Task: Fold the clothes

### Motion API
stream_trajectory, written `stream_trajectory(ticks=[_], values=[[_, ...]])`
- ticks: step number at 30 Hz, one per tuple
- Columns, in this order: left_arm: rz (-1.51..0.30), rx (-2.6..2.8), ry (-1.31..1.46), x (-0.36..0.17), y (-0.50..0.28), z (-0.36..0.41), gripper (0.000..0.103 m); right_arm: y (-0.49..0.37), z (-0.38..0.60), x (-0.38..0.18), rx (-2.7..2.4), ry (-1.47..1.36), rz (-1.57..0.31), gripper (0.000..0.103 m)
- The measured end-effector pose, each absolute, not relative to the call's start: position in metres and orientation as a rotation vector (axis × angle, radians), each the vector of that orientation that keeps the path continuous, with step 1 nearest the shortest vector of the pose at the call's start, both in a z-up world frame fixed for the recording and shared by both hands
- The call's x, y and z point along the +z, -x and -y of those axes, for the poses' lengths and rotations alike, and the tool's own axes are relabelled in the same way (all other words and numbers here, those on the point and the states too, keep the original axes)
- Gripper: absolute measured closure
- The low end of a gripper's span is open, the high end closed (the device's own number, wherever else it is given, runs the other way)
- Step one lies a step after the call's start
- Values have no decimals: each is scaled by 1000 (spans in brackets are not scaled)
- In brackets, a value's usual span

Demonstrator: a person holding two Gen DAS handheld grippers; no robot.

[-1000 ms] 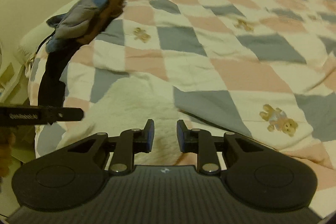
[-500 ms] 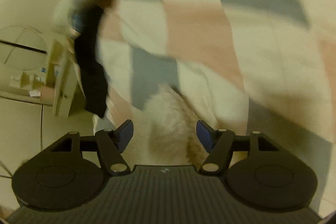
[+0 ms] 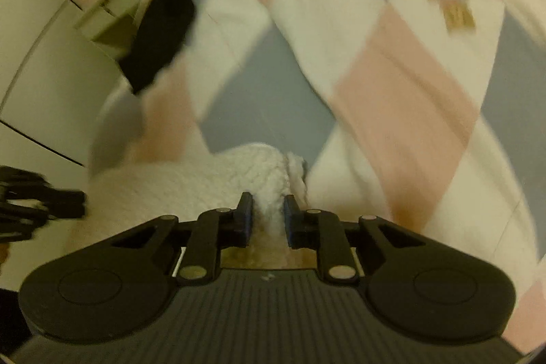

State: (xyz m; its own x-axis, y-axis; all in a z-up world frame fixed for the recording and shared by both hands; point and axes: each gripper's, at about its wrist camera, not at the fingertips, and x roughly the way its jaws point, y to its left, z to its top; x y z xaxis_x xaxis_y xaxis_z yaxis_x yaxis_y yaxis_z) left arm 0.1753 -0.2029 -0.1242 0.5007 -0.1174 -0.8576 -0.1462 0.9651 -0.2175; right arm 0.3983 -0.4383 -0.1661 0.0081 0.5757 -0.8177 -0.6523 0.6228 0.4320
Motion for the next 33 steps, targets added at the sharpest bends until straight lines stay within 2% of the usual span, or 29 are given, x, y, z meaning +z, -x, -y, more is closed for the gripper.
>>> stream_trajectory(ticks=[2,6,9,10,12,13,14,15,16,19,27,33], values=[[-1013,-23,280,-124,-189,209,87,-394,445,-167,910,16,-1223,82],[-933,-215,247,-124,-237,230,87,-385,463,-158,808,-99,-1179,60],[-954,-330,234,-140,-280,254,87,-384,492,-137,733,-216,-1128,58],[-977,-337,206,-148,-290,262,87,-379,509,-131,719,-275,-1107,49],[-998,-325,172,-160,-297,269,87,-373,541,-133,691,-367,-1122,40],[-1002,-321,164,-164,-298,271,87,-370,556,-137,674,-398,-1141,43],[-999,-318,159,-166,-297,271,87,-368,570,-141,656,-412,-1168,51],[-994,-316,152,-167,-296,271,86,-364,580,-149,646,-374,-1225,78],[-991,-311,147,-168,-295,271,86,-362,584,-159,667,-336,-1293,99],[-976,-292,126,-169,-290,271,87,-360,584,-183,756,-339,-1394,100],[-922,-280,88,-174,-285,270,87,-392,539,-229,1143,-565,-1557,99],[-928,-249,68,-179,-287,275,89,-395,521,-234,1287,-249,-1839,100]])
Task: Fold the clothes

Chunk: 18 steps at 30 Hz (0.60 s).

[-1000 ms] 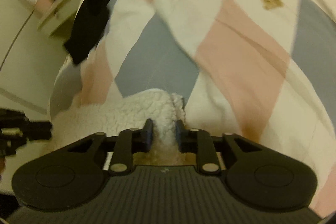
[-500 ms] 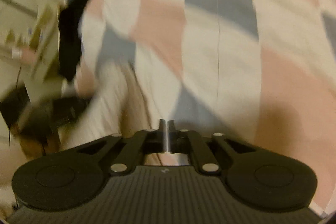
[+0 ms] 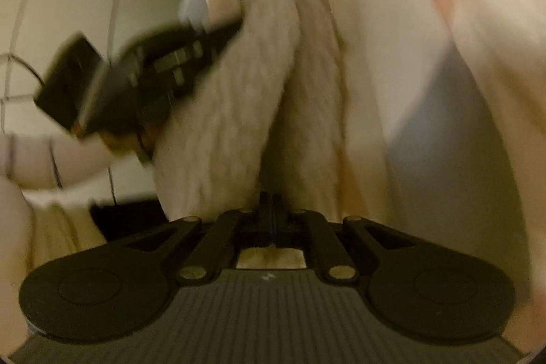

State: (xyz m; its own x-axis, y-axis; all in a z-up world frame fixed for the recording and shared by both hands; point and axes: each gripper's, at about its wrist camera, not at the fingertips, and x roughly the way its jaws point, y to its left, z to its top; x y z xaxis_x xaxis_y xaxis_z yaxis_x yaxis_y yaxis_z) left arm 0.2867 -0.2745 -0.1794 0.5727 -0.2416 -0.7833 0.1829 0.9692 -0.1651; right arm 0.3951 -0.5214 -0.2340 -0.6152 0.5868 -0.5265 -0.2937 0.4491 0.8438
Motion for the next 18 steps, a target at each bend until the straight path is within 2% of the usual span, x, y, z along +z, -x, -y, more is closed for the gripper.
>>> stream_trajectory(ticks=[1,5,8,9,10,13,14,15,16,18], values=[[-931,-237,58,-181,-288,276,92,-393,528,-231,1293,-245,-1838,100],[-943,-210,56,-187,-291,275,93,-378,553,-231,1237,-273,-1807,100],[-945,-201,47,-187,-291,277,93,-365,571,-224,1057,-247,-1681,103],[-949,-196,47,-186,-292,277,93,-361,577,-215,933,-206,-1624,91],[-953,-193,55,-185,-293,275,93,-355,585,-204,804,-191,-1558,90],[-973,-189,85,-181,-298,270,93,-319,610,-146,638,-460,-1252,89],[-979,-188,88,-180,-299,270,93,-303,613,-127,628,-546,-1150,86],[-982,-187,84,-179,-299,271,93,-284,605,-113,669,-590,-1084,79],[-985,-187,85,-177,-300,272,93,-269,592,-108,694,-578,-1054,73],[-993,-185,96,-173,-301,274,96,-243,558,-114,678,-485,-1066,72]])
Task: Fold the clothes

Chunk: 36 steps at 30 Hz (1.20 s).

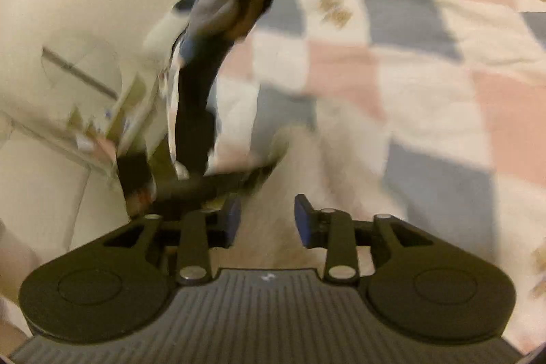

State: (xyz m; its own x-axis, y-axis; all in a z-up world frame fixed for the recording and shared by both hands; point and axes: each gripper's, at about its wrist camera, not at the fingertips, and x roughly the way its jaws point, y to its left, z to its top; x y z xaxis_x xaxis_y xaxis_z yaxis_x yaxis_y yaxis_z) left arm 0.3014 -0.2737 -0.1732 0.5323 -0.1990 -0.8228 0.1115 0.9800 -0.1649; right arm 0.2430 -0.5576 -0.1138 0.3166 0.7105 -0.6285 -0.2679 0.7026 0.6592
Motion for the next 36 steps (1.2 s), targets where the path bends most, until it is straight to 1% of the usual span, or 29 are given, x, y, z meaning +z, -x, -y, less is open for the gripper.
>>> stream_trajectory(ticks=[1,3,5,6,8,11,12,13,14,15,17,18,19,20,21,23,25,27,30,31,32,33,34,36], values=[[-987,-201,107,-168,-302,274,98,-236,547,-124,631,-442,-1080,72],[-961,-236,109,-156,-303,277,98,-228,533,-142,553,-434,-1070,73],[-935,-278,95,-147,-306,282,97,-228,530,-153,522,-484,-1051,73],[-924,-296,82,-145,-308,286,97,-230,521,-158,517,-460,-1051,76],[-903,-332,57,-142,-313,293,97,-225,503,-168,515,-412,-1048,76],[-891,-372,17,-146,-322,302,93,-219,504,-172,470,-387,-1044,79],[-903,-367,3,-158,-326,302,91,-218,507,-172,445,-386,-1044,86],[-916,-365,-12,-171,-328,302,93,-217,510,-172,416,-382,-1046,93],[-920,-377,-12,-178,-330,301,94,-216,513,-172,380,-372,-1053,96],[-923,-391,-10,-185,-331,300,94,-215,512,-167,356,-358,-1050,96],[-922,-417,-9,-194,-333,299,94,-210,505,-148,354,-315,-992,94],[-916,-425,-10,-193,-332,300,95,-207,501,-139,353,-293,-962,87],[-910,-433,-10,-192,-332,300,95,-204,496,-132,363,-269,-941,83],[-907,-440,0,-190,-331,298,95,-202,488,-132,407,-237,-943,82],[-907,-444,14,-188,-331,296,95,-199,480,-134,439,-196,-949,84],[-905,-433,29,-180,-328,288,95,-192,467,-152,440,-86,-988,84],[-911,-414,32,-170,-323,281,95,-191,468,-163,421,-112,-1005,84],[-920,-369,22,-157,-312,272,96,-198,472,-156,419,-179,-1007,84],[-958,-263,63,-138,-283,241,94,-204,471,-145,446,-155,-1038,82],[-985,-210,111,-131,-269,226,87,-206,472,-141,459,-163,-1045,78],[-1010,-160,157,-126,-254,213,83,-208,475,-137,474,-173,-1050,75],[-1033,-103,200,-122,-237,200,73,-209,479,-130,493,-192,-1049,66],[-1052,-48,237,-117,-218,188,62,-211,483,-124,512,-206,-1046,54],[-1088,39,307,-111,-180,168,50,-221,493,-113,548,-227,-1043,43]])
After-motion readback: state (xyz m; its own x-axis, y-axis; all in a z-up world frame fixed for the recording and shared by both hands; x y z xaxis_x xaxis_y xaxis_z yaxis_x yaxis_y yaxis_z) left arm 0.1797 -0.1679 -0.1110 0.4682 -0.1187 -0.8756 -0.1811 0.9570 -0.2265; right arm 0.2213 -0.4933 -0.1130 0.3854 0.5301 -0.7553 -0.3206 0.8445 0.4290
